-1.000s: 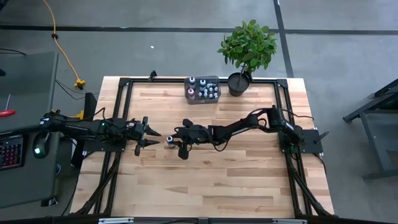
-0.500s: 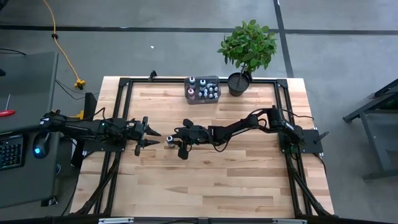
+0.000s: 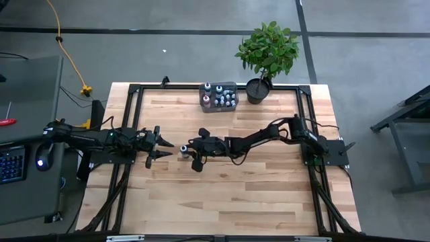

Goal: Pick & Place food coloring
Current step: Put the large black food coloring bottle into the black bin

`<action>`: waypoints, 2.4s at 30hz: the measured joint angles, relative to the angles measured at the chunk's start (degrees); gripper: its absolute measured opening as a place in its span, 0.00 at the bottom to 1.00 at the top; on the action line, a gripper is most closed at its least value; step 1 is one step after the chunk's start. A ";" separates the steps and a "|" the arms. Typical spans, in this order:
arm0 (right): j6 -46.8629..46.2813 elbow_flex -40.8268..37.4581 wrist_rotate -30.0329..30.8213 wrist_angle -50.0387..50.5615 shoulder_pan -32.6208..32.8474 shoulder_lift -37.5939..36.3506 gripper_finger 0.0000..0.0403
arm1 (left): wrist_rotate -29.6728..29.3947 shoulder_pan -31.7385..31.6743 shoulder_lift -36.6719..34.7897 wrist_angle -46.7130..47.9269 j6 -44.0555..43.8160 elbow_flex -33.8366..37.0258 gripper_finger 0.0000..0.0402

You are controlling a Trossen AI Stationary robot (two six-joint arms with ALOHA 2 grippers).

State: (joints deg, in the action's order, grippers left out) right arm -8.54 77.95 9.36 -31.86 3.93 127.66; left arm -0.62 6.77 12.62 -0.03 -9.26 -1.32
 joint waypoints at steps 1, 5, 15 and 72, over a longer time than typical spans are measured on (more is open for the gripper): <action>-0.01 0.00 0.66 0.01 0.13 -0.06 0.23 | 0.00 0.00 -0.02 0.00 -0.02 0.00 0.41; 0.36 -0.02 4.65 3.27 0.47 -1.98 0.23 | 0.00 0.02 0.00 0.00 -0.01 0.00 0.41; 2.70 1.85 13.19 15.60 1.24 -9.96 0.23 | 0.00 0.02 0.00 0.00 0.00 0.00 0.41; -25.04 13.14 40.21 40.85 -18.69 -12.39 0.23 | 0.07 0.02 0.00 -0.02 -0.01 0.00 0.41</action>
State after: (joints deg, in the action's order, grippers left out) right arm -33.58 91.09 49.57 9.00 -14.76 115.26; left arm -0.56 6.79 12.62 -0.05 -9.27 -1.32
